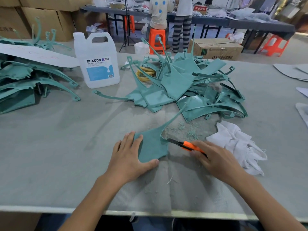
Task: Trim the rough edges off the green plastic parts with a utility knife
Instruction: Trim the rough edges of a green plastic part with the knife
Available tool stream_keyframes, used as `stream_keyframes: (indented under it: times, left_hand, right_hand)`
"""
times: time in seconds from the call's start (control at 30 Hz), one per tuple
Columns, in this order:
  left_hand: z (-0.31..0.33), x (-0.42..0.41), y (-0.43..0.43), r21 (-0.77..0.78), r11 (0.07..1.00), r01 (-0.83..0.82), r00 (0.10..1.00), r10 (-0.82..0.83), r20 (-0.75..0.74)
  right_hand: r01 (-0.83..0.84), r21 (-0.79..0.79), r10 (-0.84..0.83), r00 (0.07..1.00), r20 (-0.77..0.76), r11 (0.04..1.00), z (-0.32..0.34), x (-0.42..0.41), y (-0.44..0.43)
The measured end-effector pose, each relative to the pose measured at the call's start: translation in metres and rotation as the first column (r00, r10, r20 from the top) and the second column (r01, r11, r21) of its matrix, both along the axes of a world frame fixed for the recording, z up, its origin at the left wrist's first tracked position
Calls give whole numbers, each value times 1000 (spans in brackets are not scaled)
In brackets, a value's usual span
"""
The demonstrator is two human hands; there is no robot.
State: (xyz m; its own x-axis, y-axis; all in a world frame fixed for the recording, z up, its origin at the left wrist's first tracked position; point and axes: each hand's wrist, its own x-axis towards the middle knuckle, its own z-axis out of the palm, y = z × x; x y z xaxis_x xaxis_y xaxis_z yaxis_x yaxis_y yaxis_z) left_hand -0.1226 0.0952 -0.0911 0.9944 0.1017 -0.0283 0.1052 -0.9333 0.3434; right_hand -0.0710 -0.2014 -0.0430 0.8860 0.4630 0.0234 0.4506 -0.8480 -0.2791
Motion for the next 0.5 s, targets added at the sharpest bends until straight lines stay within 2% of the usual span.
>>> stream_keyframes:
  times: [0.17, 0.27, 0.5]
  left_hand:
    - [-1, -1, -1, 1, 1000, -5, 1000, 5, 15]
    - [0, -1, 0, 6, 1000, 0, 1000, 0, 17]
    - [3, -2, -1, -5, 1000, 4, 1000, -4, 7]
  right_hand:
    - [-56, 2, 56, 998, -7, 998, -1, -2, 2]
    - [-7, 3, 7, 1000, 3, 1000, -5, 5, 1]
    - [-16, 28, 16, 1000, -20, 999, -6, 8, -2]
